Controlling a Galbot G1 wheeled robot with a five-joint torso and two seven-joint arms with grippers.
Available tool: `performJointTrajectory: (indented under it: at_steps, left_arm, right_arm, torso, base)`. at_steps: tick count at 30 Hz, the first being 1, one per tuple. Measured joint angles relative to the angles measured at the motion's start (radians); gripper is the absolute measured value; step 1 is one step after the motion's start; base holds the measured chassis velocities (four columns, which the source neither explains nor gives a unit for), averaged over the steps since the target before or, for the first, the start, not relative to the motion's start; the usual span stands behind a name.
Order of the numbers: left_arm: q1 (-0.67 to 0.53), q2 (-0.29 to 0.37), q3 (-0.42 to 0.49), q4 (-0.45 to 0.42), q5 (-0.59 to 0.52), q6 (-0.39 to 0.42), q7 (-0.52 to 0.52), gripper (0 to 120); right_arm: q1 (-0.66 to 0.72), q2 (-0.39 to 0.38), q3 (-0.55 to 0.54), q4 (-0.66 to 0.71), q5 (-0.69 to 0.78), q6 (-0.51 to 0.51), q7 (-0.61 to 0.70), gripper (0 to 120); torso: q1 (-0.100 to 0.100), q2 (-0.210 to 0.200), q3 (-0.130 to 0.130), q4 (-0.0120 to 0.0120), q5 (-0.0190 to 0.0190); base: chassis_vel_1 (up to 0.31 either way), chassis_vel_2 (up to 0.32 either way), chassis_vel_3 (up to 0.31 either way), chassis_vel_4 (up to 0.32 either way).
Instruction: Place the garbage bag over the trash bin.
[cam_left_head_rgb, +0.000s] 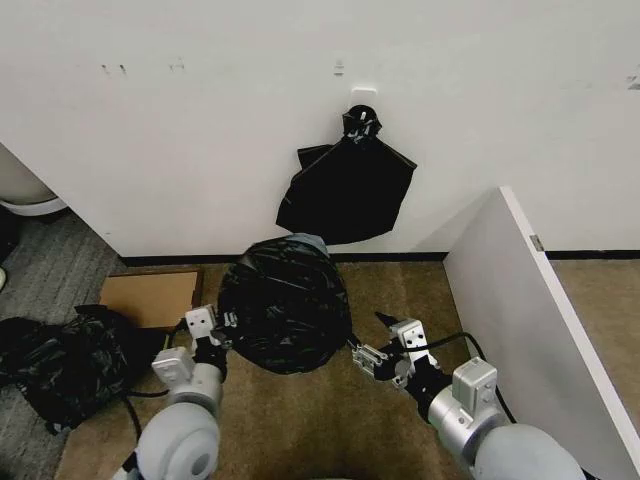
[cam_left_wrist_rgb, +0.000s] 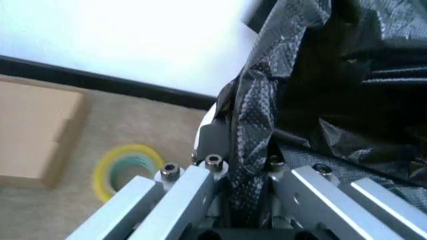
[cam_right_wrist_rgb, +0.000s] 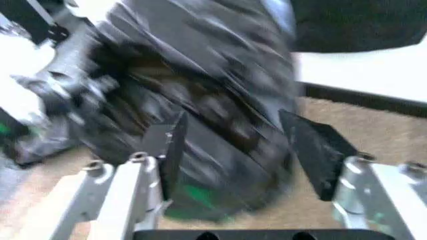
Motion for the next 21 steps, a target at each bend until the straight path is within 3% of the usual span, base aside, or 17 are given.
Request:
performJointTrajectory:
  at_steps: [1,8,14,21]
  left_arm:
    - [0.000,0.000,0.000,0.000,0.000,0.000,0.000,0]
    - [-0.044,-0.074,0.120,0.071,0.164,-0.023,0.016,0]
    - [-0.045,-0.104,0.131,0.087,0.213,-0.023,0.009,0]
    - [-0.041,-0.141,0.150,0.097,0.289,-0.026,0.007,0]
  right_arm:
    - [0.000,0.000,0.000,0.000,0.000,0.000,0.000,50]
    - [0.150,0.128,-0.083,-0.071,0.236,-0.073,0.199,19]
    - [0.173,0.159,-0.114,-0.098,0.259,-0.122,0.307,0]
    - [0.236,0.198,-0.177,-0.150,0.259,-0.164,0.373,0]
  torso:
    - [0.000,0.000,0.000,0.0000,0.0000]
    - [0.000,0.000,0.000,0.0003,0.0000]
    - [0.000,0.000,0.000,0.0001,0.0000]
    - [0.000,0.000,0.000,0.0002,-0.0001]
  base:
    - [0.000,0.000,0.000,0.000]
    - [0.000,0.000,0.000,0.000]
    - [0.000,0.000,0.000,0.000]
    - [0.000,0.000,0.000,0.000]
